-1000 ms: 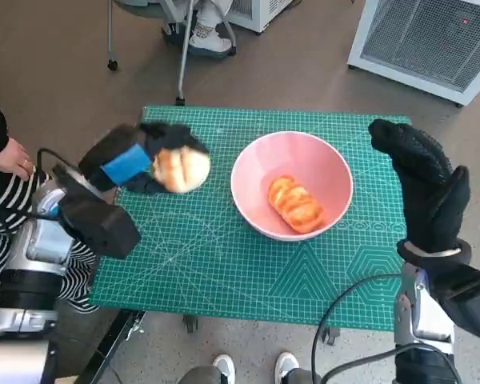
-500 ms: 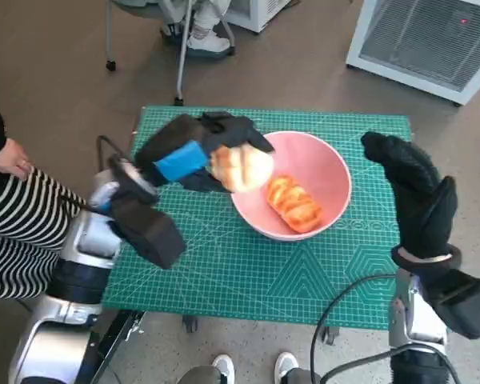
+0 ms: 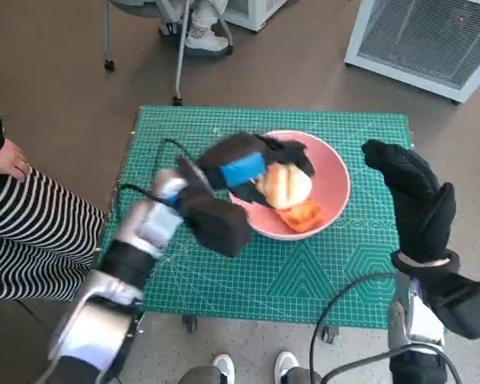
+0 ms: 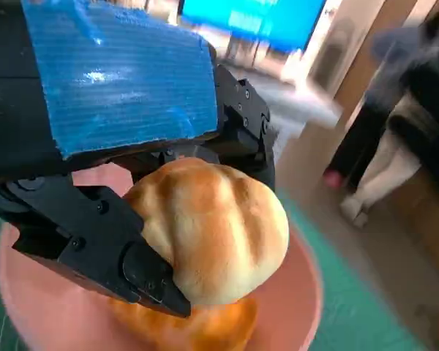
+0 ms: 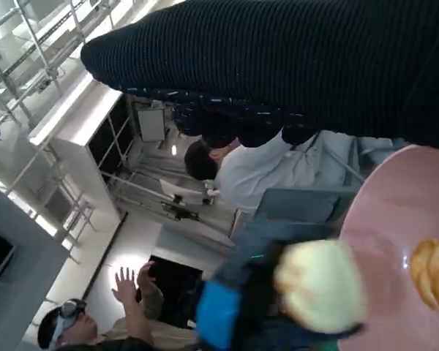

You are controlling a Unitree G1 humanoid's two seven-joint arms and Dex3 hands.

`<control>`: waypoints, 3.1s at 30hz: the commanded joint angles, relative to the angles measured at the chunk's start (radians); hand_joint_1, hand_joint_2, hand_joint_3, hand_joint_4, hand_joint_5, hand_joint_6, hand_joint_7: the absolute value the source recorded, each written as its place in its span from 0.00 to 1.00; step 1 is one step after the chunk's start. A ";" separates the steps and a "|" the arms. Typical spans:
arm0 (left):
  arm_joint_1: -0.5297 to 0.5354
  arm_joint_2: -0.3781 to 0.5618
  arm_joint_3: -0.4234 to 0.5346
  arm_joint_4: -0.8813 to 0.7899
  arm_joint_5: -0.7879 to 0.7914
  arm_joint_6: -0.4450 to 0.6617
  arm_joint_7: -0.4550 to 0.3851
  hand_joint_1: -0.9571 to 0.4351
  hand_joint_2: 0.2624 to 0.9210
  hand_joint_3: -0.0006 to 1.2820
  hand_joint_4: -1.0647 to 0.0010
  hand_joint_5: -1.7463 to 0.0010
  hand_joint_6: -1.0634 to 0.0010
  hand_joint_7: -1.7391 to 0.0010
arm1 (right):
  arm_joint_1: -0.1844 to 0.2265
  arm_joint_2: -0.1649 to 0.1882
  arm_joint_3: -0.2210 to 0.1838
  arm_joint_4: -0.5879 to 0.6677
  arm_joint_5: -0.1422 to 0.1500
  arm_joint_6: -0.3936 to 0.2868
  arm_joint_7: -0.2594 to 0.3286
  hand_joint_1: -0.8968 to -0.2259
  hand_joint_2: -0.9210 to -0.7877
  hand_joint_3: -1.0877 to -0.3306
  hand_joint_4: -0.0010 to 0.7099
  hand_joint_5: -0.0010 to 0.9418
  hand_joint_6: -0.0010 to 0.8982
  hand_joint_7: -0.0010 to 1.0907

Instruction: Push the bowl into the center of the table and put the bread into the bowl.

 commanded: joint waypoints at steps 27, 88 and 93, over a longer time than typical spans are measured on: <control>-0.116 -0.060 -0.050 0.320 0.045 0.060 -0.024 0.34 0.82 0.02 1.00 1.00 0.86 1.00 | -0.048 0.005 -0.027 0.173 -0.006 -0.088 0.018 0.27 0.00 0.40 0.21 0.00 0.02 0.52; 0.087 -0.188 0.695 0.261 -0.911 -0.232 -0.670 0.13 1.00 0.29 0.75 0.97 0.69 0.94 | -0.150 -0.005 -0.024 0.093 -0.097 -0.057 -0.075 0.27 0.00 0.40 0.17 0.00 0.00 0.44; 0.092 -0.186 0.708 0.260 -0.916 -0.217 -0.691 0.13 1.00 0.29 0.75 0.97 0.69 0.94 | -0.163 -0.010 -0.023 0.112 -0.101 -0.071 -0.070 0.27 0.00 0.41 0.17 0.00 0.00 0.43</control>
